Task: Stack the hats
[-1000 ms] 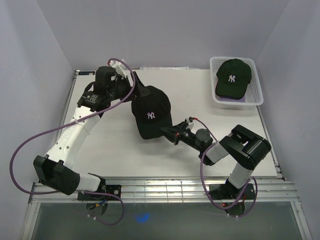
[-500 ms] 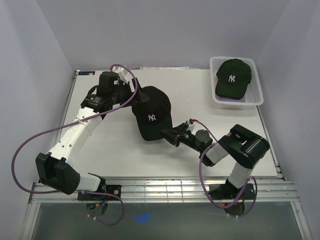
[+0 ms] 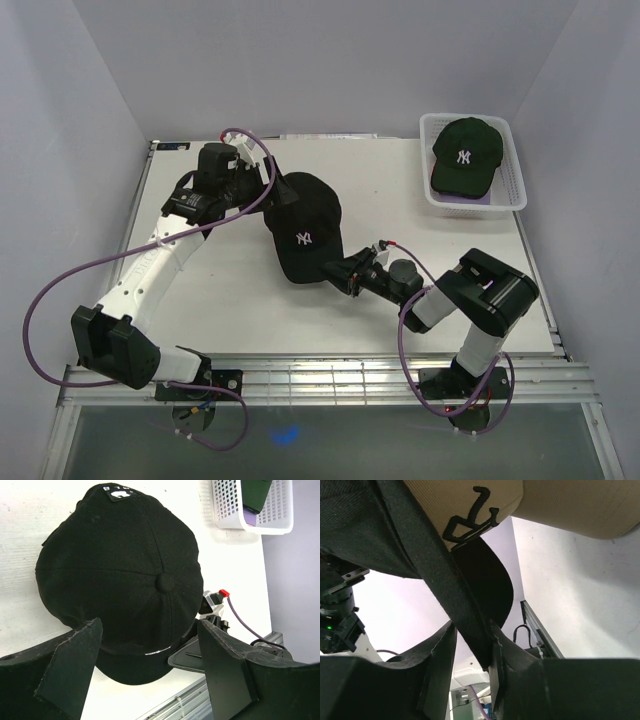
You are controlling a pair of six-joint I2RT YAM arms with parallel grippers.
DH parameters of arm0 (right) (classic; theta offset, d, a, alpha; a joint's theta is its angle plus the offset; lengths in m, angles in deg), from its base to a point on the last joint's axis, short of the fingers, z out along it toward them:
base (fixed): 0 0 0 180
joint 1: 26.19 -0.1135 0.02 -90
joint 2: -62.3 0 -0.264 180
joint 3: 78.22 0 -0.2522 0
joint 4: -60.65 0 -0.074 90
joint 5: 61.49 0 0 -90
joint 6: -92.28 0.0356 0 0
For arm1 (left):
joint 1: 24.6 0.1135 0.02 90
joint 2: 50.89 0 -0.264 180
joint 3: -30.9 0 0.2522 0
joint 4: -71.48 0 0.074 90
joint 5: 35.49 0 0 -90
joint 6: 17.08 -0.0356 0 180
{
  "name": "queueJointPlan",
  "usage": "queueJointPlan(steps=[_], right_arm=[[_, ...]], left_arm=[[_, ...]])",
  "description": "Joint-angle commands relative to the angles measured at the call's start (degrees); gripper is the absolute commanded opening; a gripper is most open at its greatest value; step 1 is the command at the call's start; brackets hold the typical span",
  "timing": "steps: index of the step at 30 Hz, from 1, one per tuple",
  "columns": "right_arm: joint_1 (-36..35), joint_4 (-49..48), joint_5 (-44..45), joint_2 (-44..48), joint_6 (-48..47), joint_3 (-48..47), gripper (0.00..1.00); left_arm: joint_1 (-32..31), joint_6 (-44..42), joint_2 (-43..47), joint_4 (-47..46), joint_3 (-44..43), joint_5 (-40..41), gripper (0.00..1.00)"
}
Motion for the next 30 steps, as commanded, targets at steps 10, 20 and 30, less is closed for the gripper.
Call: queueJointPlan(steps=[10, 20, 30], right_arm=[[1.14, 22.69, -1.46, 2.54, -9.95, -5.50, 0.44], [3.95, 32.08, -2.42, 4.21, -13.47, -8.05, 0.55], [4.66, 41.42, -3.57, 5.00, -19.72, -13.86, 0.63]], left_arm=[[-0.10, -1.13, 0.94, 0.08, 0.00, 1.09, 0.87], [0.34, -1.13, 1.38, -0.01, 0.62, 0.74, 0.87], [0.78, -1.04, 1.82, -0.36, 1.41, 0.48, 0.87]])
